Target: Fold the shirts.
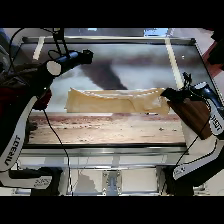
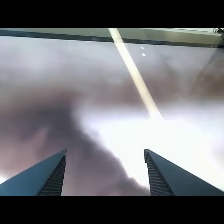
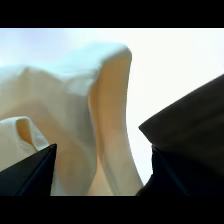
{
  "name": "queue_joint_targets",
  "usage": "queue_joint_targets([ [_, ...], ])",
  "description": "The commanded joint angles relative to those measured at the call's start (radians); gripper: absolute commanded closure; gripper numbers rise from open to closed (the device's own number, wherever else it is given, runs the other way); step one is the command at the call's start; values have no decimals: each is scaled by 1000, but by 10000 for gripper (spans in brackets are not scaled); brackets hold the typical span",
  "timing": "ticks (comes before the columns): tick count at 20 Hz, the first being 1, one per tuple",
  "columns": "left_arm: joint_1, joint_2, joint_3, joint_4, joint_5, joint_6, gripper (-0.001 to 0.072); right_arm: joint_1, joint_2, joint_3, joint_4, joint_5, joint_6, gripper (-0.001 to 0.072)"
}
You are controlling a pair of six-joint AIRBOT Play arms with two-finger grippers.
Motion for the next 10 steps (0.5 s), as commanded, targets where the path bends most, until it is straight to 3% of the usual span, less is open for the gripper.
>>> queue_joint_targets([
  [1,-8,0,1,-3,2,6,153,10,-28,0,29,32,-2,60],
  [6,-8,0,1,-2,-3,6,153,39,-70,0,118,196,-56,59],
  [9,-8,0,1,-2,-6,6,152,37,-70,0,117,214,-60,61],
  [10,-8,0,1,-3,-10,6,152,37,-70,0,118,214,-60,95],
])
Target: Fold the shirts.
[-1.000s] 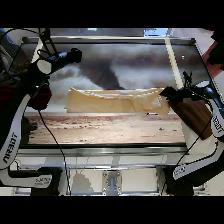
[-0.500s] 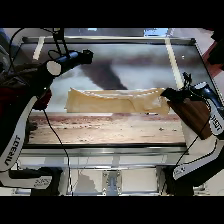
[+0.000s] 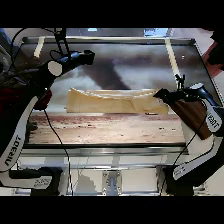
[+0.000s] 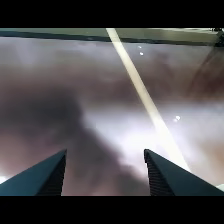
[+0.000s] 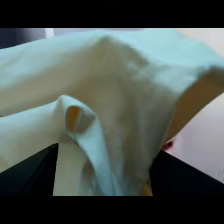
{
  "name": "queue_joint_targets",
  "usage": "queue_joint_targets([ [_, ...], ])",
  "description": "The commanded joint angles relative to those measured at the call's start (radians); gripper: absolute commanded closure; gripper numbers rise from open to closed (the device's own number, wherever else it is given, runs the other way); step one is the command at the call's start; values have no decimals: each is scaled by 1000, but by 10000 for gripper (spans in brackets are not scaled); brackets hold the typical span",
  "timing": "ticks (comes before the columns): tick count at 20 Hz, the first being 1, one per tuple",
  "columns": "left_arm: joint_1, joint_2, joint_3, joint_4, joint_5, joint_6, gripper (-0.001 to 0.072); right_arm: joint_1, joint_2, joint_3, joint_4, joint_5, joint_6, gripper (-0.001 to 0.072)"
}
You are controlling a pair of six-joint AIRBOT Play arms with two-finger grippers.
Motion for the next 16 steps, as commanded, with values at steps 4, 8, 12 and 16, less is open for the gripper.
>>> queue_joint_targets([
  [4,-1,-13,0,-1,-114,-19,243,7,-5,0,32,32,-38,667],
  [8,-20,-75,0,-8,-333,-63,696,3,39,3,108,35,-83,682],
  [12,-116,-190,0,-22,-367,-203,697,10,127,86,88,147,-62,683],
  [16,-221,-347,19,-58,-320,-294,697,70,194,203,46,273,12,683],
])
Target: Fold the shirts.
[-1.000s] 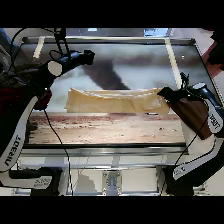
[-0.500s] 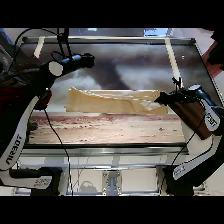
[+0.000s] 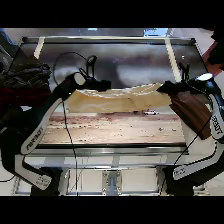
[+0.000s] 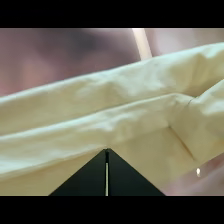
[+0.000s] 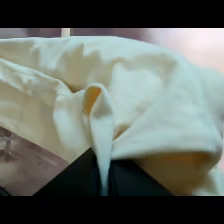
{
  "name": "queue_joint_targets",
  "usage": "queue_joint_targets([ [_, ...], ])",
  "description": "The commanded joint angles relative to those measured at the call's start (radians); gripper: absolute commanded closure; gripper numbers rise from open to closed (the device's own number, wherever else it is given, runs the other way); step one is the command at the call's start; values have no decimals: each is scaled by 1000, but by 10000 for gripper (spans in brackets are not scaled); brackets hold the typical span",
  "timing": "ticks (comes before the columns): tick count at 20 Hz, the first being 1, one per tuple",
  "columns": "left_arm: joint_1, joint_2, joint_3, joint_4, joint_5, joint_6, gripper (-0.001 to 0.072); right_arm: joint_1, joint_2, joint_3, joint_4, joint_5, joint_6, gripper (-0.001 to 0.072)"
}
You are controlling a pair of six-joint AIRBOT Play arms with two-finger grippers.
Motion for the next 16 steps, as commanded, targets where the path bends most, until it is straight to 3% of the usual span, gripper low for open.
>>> queue_joint_targets([
  [1,-80,-134,39,-33,11,-108,697,61,54,94,-35,111,67,683],
  [6,-97,-281,198,-41,0,-190,697,241,69,214,-40,141,116,683],
  [10,-93,-313,216,-29,-55,-206,697,366,69,306,-41,121,185,683],
  [16,110,-234,425,76,-427,-101,696,564,64,356,-38,-148,273,684],
])
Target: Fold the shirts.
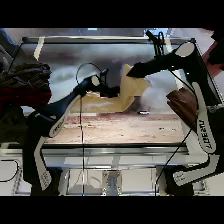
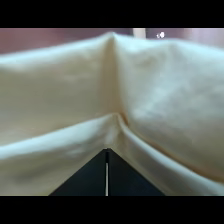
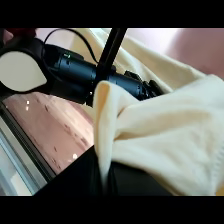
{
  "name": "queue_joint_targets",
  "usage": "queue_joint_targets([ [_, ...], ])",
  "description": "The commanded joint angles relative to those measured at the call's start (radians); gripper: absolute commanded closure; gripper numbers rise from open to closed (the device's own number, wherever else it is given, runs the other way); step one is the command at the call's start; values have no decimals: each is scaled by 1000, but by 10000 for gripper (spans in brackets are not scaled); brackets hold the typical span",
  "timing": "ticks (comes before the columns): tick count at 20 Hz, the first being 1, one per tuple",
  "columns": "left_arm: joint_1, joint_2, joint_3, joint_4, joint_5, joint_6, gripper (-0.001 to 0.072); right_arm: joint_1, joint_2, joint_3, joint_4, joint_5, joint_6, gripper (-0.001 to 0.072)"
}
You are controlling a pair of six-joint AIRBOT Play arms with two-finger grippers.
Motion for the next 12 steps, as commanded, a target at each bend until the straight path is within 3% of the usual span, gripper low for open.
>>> queue_joint_targets([
  [1,147,85,135,126,-252,45,696,137,-9,20,0,-202,63,684],
  [5,344,289,182,339,-411,51,695,340,-74,19,-2,-467,126,684],
  [9,462,423,182,392,-557,145,695,544,-211,19,6,-702,187,664],
  [10,474,442,182,391,-575,166,695,581,-244,19,5,-771,207,534],
  [11,477,454,182,392,-584,180,695,611,-273,19,5,-843,236,259],
  [12,478,463,182,386,-592,195,695,625,-294,19,5,-898,257,88],
])
